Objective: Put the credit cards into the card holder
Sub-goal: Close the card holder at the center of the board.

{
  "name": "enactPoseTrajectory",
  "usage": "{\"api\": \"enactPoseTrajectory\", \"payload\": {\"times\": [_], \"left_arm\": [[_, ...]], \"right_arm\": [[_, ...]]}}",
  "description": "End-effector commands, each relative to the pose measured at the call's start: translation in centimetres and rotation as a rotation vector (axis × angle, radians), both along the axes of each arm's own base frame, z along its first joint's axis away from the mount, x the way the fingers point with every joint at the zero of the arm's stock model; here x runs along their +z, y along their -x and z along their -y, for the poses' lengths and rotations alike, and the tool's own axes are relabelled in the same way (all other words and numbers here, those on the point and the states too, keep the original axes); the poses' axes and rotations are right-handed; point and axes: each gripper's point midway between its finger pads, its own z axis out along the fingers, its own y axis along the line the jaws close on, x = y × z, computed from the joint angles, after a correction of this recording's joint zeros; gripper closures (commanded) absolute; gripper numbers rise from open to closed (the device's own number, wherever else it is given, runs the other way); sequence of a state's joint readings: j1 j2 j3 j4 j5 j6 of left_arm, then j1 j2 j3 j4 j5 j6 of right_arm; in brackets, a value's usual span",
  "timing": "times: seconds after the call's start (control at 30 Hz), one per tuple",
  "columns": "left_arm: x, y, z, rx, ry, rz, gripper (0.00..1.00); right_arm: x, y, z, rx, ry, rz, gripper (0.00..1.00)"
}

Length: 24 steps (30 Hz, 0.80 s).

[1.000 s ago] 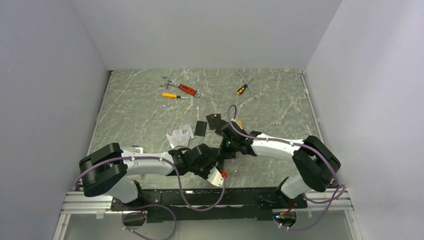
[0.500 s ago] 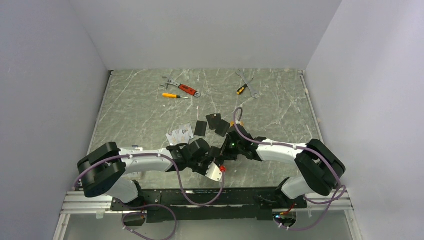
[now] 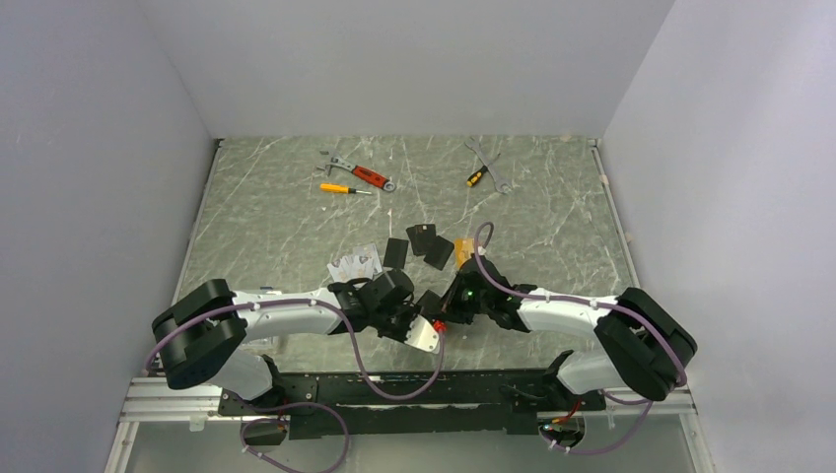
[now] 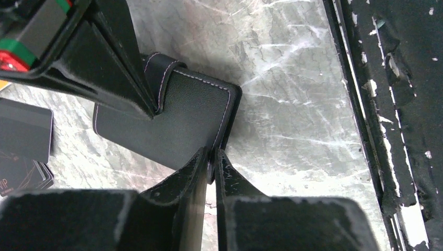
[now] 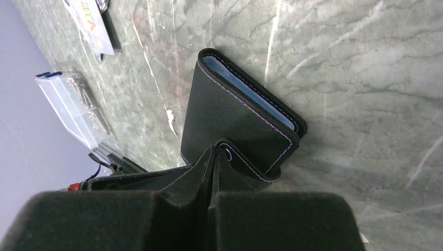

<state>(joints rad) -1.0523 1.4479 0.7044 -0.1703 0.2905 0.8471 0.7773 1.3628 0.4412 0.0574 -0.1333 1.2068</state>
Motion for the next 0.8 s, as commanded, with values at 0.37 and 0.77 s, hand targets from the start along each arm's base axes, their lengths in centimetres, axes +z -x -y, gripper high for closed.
{"api": "enactPoseTrajectory", "payload": {"times": [0.37,0.77], "left_arm": [[5.4,-1.5,0.2,0.103,0.069,-0.117,0.70],[8.9,-6.8,-2.9,0.294,0.137,-0.175,0.30]], "right_arm": [[-8.9,9.0,11.5,-0.032,0.458,-0.309,1.00],[-8.3,9.9,13.8,-0.098,0.558,-0.307,1.00]]}}
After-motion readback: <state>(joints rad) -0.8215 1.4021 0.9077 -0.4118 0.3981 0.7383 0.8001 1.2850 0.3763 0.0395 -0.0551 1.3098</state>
